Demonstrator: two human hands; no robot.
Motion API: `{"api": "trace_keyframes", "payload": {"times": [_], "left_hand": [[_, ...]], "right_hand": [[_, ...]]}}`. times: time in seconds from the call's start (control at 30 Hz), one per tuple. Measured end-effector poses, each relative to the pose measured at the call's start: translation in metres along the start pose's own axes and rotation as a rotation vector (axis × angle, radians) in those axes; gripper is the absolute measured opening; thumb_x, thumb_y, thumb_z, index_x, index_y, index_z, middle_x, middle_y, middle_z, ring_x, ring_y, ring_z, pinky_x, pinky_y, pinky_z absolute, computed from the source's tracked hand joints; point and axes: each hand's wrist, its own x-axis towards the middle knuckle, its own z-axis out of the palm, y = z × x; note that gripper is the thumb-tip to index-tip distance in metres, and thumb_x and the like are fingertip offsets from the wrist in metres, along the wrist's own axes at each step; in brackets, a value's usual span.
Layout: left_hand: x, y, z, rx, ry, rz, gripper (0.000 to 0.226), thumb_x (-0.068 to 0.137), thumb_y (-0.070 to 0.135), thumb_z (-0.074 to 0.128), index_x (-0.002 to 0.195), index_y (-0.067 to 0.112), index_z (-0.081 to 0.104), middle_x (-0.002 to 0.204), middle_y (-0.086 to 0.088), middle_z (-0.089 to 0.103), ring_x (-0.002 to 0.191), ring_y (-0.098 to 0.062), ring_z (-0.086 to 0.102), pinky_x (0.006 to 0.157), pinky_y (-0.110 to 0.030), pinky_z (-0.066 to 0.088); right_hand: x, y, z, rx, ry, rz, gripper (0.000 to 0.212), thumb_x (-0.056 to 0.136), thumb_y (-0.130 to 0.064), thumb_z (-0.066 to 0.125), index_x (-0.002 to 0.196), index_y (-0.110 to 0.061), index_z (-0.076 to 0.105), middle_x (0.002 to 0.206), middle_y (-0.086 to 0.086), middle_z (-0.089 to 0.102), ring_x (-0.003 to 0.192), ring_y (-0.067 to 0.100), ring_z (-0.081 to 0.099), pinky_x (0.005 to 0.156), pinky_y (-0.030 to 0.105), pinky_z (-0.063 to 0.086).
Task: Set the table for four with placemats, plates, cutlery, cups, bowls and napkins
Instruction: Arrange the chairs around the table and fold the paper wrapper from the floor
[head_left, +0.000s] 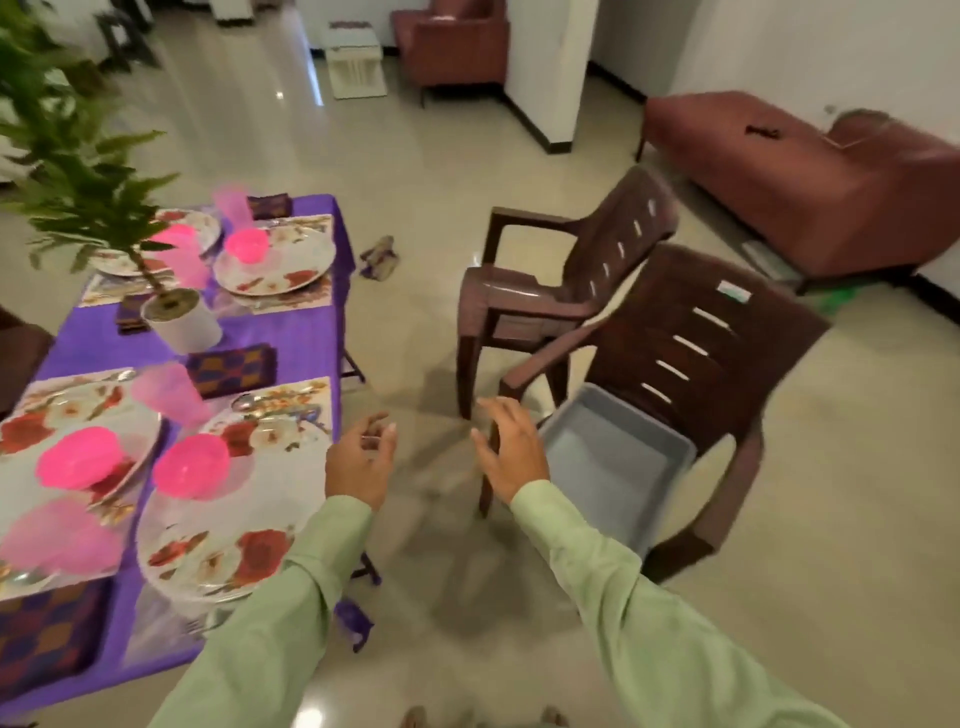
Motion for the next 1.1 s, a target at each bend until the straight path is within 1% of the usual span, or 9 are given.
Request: {"api": "trace_keyframes", "payload": {"times": [0.13, 0.3, 0.47, 0.53, 0.63, 0.77, 0.9, 1.0, 1.1], "left_hand": [[-0.025, 0.030, 0.089, -0.025, -0.160, 0.009, 0.032, 0.092, 0.029, 0.063, 0.120, 0.015, 0.065, 0.087, -0.004, 0.066, 0.075, -0.020, 0.061, 0.082, -0.038, 0.054], [-0.047, 0.064, 0.191, -0.004, -0.381, 0.028, 0.039, 0.091, 0.029, 0.064, 0.125, 0.011, 0.060, 0.087, 0.002, 0.062, 0.080, -0.019, 0.061, 0.083, -0.033, 0.052], [-0.035, 0.071, 0.263, 0.157, -0.492, 0.080, 0.035, 0.092, 0.025, 0.063, 0.125, 0.018, 0.060, 0.095, 0.001, 0.064, 0.086, -0.017, 0.060, 0.085, -0.036, 0.053], [-0.018, 0.064, 0.288, 0.210, -0.541, 0.068, 0.038, 0.092, 0.026, 0.062, 0.129, 0.017, 0.058, 0.100, 0.000, 0.062, 0.090, -0.017, 0.059, 0.089, -0.036, 0.051], [0.016, 0.048, 0.324, 0.270, -0.609, 0.030, 0.043, 0.091, 0.027, 0.064, 0.132, 0.018, 0.056, 0.103, 0.000, 0.061, 0.099, -0.022, 0.059, 0.095, -0.044, 0.049], [0.068, 0.017, 0.373, 0.370, -0.723, 0.017, 0.050, 0.092, 0.025, 0.064, 0.138, 0.013, 0.050, 0.121, -0.008, 0.060, 0.114, -0.029, 0.057, 0.100, -0.039, 0.044], [0.114, -0.027, 0.417, 0.472, -0.833, 0.011, 0.056, 0.091, 0.025, 0.064, 0.143, 0.013, 0.044, 0.136, -0.015, 0.053, 0.124, -0.034, 0.052, 0.106, -0.042, 0.041], [0.141, -0.067, 0.451, 0.524, -0.848, -0.026, 0.060, 0.090, 0.020, 0.066, 0.143, 0.008, 0.041, 0.139, -0.019, 0.047, 0.128, -0.038, 0.047, 0.109, -0.045, 0.037], [0.154, -0.100, 0.476, 0.544, -0.816, -0.137, 0.065, 0.089, 0.016, 0.067, 0.145, 0.004, 0.038, 0.142, -0.021, 0.042, 0.128, -0.043, 0.044, 0.110, -0.048, 0.035]], "right_hand": [[-0.029, 0.069, -0.058, -0.034, 0.096, 0.138, 0.039, 0.093, -0.025, 0.058, 0.132, -0.019, 0.056, 0.130, 0.000, 0.054, 0.120, 0.020, 0.048, 0.103, 0.038, 0.043], [-0.052, 0.149, -0.116, -0.085, 0.134, 0.389, 0.048, 0.096, -0.027, 0.056, 0.142, -0.018, 0.046, 0.144, 0.006, 0.045, 0.133, 0.024, 0.040, 0.111, 0.038, 0.035], [-0.048, 0.215, -0.142, -0.039, 0.133, 0.646, 0.058, 0.096, -0.028, 0.056, 0.148, -0.012, 0.036, 0.152, 0.011, 0.036, 0.140, 0.029, 0.033, 0.116, 0.040, 0.029], [-0.042, 0.239, -0.140, -0.003, 0.163, 0.734, 0.060, 0.094, -0.026, 0.059, 0.147, -0.011, 0.036, 0.149, 0.012, 0.038, 0.137, 0.031, 0.036, 0.114, 0.041, 0.031], [-0.029, 0.272, -0.129, 0.051, 0.144, 0.862, 0.065, 0.093, -0.025, 0.061, 0.150, -0.012, 0.032, 0.150, 0.013, 0.036, 0.138, 0.032, 0.037, 0.113, 0.041, 0.034], [-0.006, 0.317, -0.102, 0.097, 0.126, 1.004, 0.069, 0.092, -0.022, 0.063, 0.151, -0.012, 0.029, 0.152, 0.012, 0.034, 0.139, 0.031, 0.036, 0.116, 0.040, 0.031], [0.011, 0.362, -0.069, 0.129, 0.136, 1.156, 0.076, 0.092, -0.019, 0.065, 0.153, -0.011, 0.022, 0.154, 0.014, 0.031, 0.141, 0.033, 0.034, 0.117, 0.041, 0.029], [0.015, 0.403, -0.035, 0.169, 0.173, 1.290, 0.081, 0.092, -0.019, 0.066, 0.155, -0.013, 0.016, 0.156, 0.014, 0.028, 0.142, 0.034, 0.031, 0.118, 0.044, 0.026], [0.014, 0.437, -0.004, 0.176, 0.215, 1.396, 0.081, 0.091, -0.019, 0.066, 0.155, -0.011, 0.015, 0.152, 0.017, 0.033, 0.140, 0.036, 0.033, 0.116, 0.046, 0.027]]}}
